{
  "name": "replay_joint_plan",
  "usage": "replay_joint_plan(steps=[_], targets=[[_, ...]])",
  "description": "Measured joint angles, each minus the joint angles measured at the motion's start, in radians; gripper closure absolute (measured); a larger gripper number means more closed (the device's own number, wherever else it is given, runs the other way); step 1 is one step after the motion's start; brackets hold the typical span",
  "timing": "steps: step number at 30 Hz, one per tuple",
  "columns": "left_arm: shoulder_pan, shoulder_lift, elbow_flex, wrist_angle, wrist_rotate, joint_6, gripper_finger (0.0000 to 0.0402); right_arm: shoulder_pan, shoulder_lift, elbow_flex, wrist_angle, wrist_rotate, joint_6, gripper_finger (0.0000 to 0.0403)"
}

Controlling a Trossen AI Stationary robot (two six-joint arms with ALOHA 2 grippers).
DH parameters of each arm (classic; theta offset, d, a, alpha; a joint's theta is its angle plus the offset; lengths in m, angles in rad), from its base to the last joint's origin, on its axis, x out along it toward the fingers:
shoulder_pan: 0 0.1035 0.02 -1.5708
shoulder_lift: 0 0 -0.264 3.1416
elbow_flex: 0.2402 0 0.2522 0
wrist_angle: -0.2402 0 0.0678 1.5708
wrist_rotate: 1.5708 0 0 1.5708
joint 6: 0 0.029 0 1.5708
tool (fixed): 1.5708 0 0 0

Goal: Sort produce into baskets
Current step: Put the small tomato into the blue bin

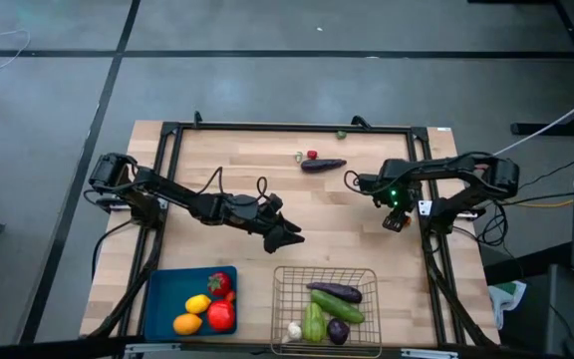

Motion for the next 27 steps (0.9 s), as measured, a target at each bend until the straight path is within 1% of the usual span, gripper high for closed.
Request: replay_joint_plan(steps=[11,21,24,27], targets=[[0.000,0.000,0.000,0.000,0.000,0.000,0.0125,0.000,0.033,-0.073,0.070,0.000,0.000,0.0208],[0.000,0.000,0.000,0.000,0.000,0.000,0.0125,0.000,0.032,-0.072,0.087,-0.003,0.000,0.0208],[0.000,0.000,0.000,0.000,-0.001,0.003,0.0125,0.000,0.032,-0.072,0.088,-0.003,0.000,0.0217],[0.000,0.000,0.000,0.000,-0.001,0.027,0.0125,0.000,0.032,-0.072,0.090,-0.003,0.000,0.0240]])
